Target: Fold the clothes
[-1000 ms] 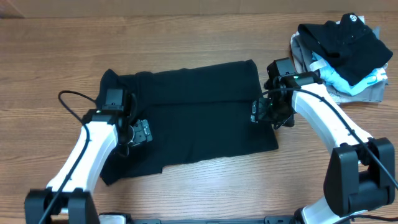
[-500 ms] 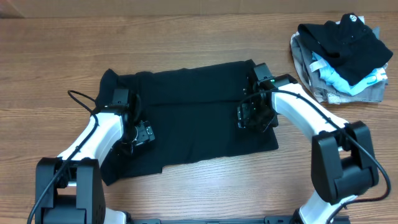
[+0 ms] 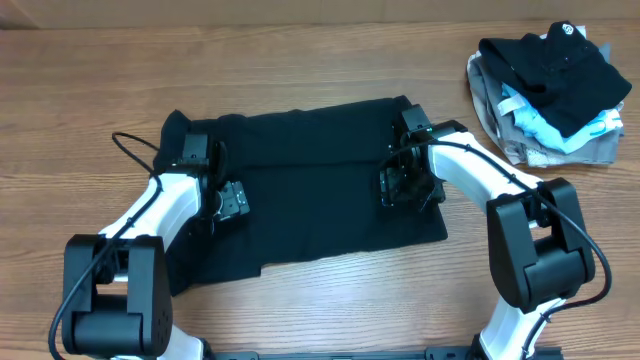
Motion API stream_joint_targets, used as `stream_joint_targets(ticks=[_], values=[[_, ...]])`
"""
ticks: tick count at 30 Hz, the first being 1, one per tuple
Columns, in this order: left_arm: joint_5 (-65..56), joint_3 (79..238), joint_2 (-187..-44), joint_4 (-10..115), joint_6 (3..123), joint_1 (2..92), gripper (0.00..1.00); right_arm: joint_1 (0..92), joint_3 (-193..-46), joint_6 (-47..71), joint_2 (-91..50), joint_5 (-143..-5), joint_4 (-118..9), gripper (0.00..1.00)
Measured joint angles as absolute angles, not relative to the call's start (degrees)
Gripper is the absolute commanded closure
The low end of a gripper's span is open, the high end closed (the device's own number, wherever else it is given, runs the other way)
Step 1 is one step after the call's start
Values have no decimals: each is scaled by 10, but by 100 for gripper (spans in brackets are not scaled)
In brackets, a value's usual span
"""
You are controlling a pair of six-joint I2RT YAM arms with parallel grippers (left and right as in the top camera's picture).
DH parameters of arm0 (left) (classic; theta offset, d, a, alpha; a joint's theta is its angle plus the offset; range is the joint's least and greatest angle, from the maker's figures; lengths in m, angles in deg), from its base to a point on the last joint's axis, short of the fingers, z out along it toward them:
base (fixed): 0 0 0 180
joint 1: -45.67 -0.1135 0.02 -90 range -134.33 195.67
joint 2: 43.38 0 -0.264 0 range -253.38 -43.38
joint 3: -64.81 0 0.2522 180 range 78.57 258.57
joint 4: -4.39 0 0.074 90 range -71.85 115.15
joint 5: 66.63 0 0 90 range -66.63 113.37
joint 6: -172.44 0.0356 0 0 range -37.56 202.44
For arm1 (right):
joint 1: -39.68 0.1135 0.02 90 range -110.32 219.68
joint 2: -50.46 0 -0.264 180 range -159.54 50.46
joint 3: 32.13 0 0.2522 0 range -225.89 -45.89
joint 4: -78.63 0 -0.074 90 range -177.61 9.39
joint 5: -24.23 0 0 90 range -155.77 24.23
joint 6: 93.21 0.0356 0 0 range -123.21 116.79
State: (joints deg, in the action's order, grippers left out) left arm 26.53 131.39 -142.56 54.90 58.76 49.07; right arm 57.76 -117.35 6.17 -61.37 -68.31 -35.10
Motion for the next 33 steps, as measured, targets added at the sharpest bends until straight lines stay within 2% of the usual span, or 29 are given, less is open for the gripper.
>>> stream_joint_targets(ticks=[11, 20, 27, 33], values=[[279, 1355, -1464, 476, 622, 453, 11, 553, -1182, 60, -621, -686, -429, 22], [265, 1379, -1479, 484, 665, 431, 11, 544, -1206, 59, -632, -705, -404, 21], [259, 1416, -1498, 526, 692, 429, 9, 538, -1302, 58, -669, -722, -263, 17], [253, 1534, -1515, 739, 696, 426, 9, 535, -1480, 60, -669, -733, -76, 13]])
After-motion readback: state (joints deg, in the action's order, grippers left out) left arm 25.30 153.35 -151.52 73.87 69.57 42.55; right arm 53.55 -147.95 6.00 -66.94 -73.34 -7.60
